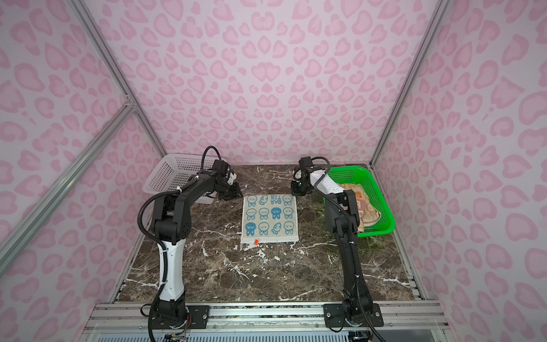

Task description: Fold and stack the towels

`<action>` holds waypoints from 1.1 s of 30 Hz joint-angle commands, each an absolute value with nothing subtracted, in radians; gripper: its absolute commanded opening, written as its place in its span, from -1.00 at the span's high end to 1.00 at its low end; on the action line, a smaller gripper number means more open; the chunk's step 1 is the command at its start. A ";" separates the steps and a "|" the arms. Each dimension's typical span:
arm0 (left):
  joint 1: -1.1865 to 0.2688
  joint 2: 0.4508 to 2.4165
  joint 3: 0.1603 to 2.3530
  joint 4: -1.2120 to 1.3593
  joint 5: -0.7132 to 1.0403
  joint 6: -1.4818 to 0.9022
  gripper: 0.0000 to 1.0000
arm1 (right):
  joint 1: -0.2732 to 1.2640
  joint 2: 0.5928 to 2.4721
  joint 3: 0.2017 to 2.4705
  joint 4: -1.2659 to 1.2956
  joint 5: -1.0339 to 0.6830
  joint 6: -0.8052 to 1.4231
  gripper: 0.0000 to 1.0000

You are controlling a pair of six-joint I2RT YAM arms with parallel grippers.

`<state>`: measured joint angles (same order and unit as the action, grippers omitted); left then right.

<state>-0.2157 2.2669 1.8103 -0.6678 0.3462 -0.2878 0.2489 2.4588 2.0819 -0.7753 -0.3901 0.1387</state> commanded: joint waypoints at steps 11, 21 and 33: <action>-0.251 2.313 1.849 -0.683 0.319 -0.269 0.15 | 0.250 2.467 2.067 -0.827 -0.380 0.131 0.91; -0.260 2.335 1.856 -0.685 0.274 -0.264 0.06 | 0.250 2.470 2.067 -0.824 -0.388 0.132 0.91; -0.274 2.370 1.865 -0.725 0.224 -0.240 0.34 | 0.249 2.471 2.067 -0.824 -0.388 0.133 0.91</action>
<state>-0.2714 2.3428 1.8748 -0.6498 0.2798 -0.2577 0.2470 2.4569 2.0785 -0.7719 -0.3969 0.1383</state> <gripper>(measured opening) 0.351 0.052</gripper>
